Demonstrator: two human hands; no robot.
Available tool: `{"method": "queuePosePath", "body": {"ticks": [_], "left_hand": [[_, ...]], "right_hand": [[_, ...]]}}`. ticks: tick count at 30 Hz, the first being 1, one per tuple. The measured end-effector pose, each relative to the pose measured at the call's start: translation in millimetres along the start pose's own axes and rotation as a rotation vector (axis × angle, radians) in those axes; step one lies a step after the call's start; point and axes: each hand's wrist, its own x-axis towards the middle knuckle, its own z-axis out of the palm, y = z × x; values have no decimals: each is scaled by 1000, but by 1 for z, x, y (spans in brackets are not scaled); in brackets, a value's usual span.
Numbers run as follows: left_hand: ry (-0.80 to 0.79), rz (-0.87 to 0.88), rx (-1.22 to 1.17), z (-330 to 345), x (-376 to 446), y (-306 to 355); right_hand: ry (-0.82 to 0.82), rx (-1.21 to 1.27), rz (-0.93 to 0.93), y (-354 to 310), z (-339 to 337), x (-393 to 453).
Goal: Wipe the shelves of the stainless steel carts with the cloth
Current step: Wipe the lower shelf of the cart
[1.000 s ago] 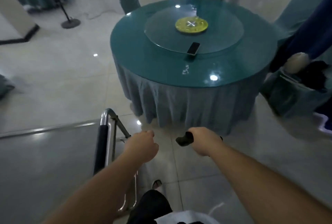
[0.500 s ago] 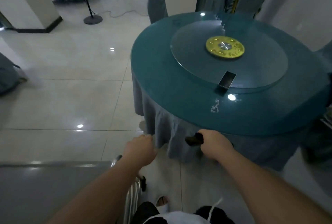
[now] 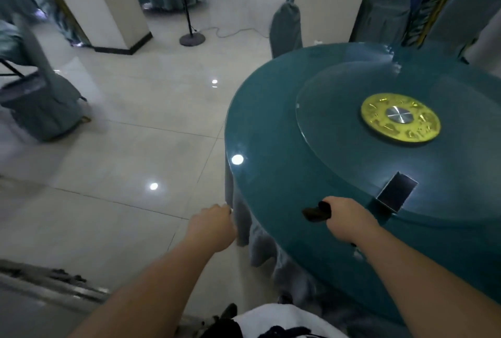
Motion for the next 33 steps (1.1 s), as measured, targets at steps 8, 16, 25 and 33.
{"method": "queuePosePath", "body": {"ticks": [8,16,25,33], "left_hand": [[-44,-135,-69,-36,73,-21],[-79,-145,-111,-64,186,-83],[-132,-121,-87,-132,277,-229],[-86,-427,-260,-167,255,-374]], "right_hand": [[-35,-27,-106,-50,-50,91],[-82,-49,-184,-157,-70,175],[-86,-118,-286,-351,-69,280],[-216,-293,-606,-552,-24,342]]}}
